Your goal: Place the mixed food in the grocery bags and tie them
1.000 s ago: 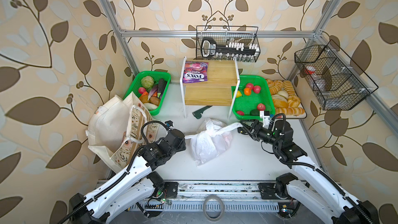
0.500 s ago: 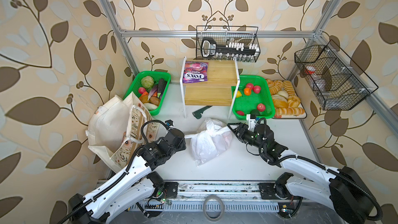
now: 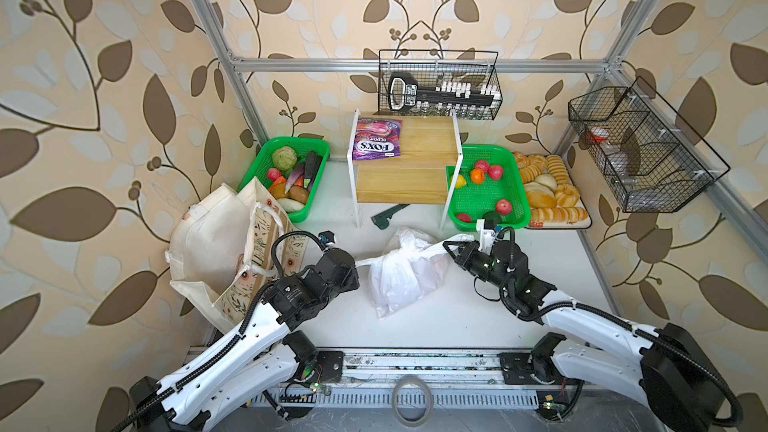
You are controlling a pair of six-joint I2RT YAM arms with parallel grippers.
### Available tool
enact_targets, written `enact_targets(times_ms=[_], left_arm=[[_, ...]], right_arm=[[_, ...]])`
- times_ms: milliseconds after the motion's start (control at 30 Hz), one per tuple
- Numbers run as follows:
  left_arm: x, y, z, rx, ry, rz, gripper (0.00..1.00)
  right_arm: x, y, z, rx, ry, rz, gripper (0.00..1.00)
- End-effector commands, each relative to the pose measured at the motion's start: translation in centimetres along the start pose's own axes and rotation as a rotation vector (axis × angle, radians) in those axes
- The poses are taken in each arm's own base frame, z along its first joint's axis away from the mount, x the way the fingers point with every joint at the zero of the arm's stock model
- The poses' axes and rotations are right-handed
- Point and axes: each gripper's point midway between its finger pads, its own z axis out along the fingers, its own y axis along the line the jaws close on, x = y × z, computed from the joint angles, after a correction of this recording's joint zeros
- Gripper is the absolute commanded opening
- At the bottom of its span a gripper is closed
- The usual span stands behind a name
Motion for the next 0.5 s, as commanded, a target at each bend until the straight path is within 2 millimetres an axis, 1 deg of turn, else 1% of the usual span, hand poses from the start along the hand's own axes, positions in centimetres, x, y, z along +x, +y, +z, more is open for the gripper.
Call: enact_targets(times_ms=[0,67,167,333,400,433,467], left_arm=[[-0.6,3.0,-1.1,-0.135,-0.045,-0.01,0.0],[-0.2,3.7,-0.9,-0.166,-0.036,-0.01,0.0],[0.7,3.9,-0.3,-0.168,-0.004,-0.008,0.0],[1.5,3.1,0.6,-0.144,0.042,0.005,0.0],[1.4,2.1,0.6,-0.102,0.056,0.037,0.0],[1.2,1.4,0.5,-0.073,0.056,0.053,0.0],[1.0,0.6,0.4,-0.037,0.058,0.077,0.0]], right_arm=[[-3.4,-2.0,-1.3,0.104,-0.125,0.004,0.0],[-3.6,-2.7,-1.6,0.113,-0.124,0.012,0.0],[-2.9,-3.5,-1.5,0.141,-0.093,-0.003,0.0],[-1.4,-3.6,-0.8,0.136,-0.031,-0.01,0.0],[-0.9,-3.2,-0.5,0.113,-0.002,0.013,0.0],[-0.8,-2.9,-0.4,0.096,0.009,0.021,0.02],[-0.7,-2.4,-0.3,0.074,0.022,0.027,0.15]])
